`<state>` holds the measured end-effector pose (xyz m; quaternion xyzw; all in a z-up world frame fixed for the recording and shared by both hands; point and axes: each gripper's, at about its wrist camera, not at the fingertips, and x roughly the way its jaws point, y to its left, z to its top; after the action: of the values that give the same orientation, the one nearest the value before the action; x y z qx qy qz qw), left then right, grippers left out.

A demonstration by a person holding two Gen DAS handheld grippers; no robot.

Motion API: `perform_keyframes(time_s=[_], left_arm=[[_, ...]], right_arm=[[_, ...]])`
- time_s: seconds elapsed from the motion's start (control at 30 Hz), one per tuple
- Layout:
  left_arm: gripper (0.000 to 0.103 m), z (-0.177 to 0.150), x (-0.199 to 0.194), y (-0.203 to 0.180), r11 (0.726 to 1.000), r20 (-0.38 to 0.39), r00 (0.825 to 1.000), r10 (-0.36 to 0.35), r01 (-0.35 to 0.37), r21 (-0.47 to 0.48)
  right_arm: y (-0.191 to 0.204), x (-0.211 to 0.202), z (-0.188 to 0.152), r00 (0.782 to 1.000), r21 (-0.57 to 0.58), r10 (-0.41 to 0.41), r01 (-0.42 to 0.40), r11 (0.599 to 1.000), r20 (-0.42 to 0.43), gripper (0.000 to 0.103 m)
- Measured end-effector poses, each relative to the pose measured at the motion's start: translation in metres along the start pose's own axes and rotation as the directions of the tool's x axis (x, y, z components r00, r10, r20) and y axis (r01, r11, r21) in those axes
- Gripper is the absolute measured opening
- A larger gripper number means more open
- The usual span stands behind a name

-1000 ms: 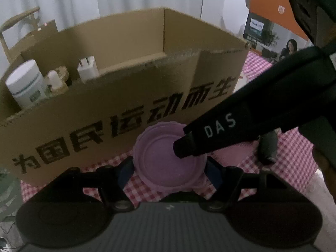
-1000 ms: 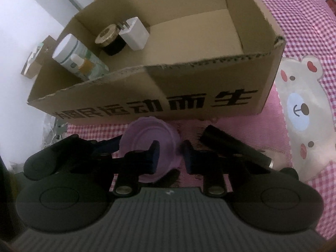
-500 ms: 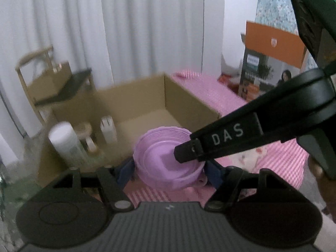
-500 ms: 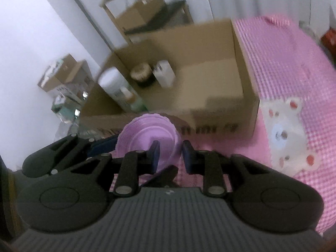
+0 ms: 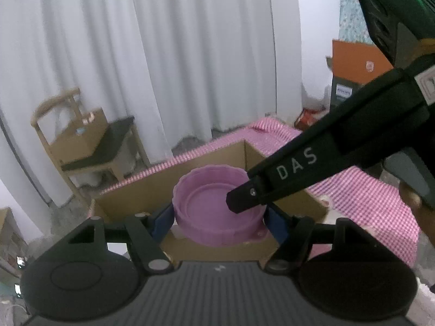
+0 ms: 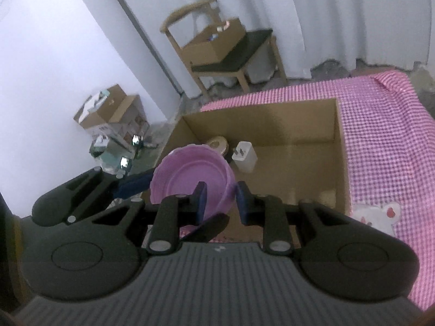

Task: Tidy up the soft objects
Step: 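Carry the purple bowl into the box and release it beside the adapter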

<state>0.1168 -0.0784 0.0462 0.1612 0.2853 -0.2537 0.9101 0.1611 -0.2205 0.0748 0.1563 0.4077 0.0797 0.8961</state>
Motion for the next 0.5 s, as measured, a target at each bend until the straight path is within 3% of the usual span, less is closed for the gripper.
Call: perform_keyframes(time_s=[0.23,0.37,0.5], left_arm=[[0.073,0.010,0.065,0.033,0.997,-0.152,0.986,-0.070,0.064,-0.046],[0.073,0.010,0.102,0.046,0.993,-0.239,0.965,-0.108,0.094,-0.068],[0.073,0.009,0.137,0.057,0.988,-0.334,0.931,-0.147,0.120,-0.099]], right_arm=[[-0.027,0.066,0.035,0.987,0.057,0.008,0.001,0.998,-0.160,0.023],[-0.033,0.101,0.043,0.970,0.022,-0.028,0.034,0.999,-0.241,0.023],[-0.044,0.137,0.047,0.941,0.021,-0.039,0.049,0.999,-0.337,0.023]])
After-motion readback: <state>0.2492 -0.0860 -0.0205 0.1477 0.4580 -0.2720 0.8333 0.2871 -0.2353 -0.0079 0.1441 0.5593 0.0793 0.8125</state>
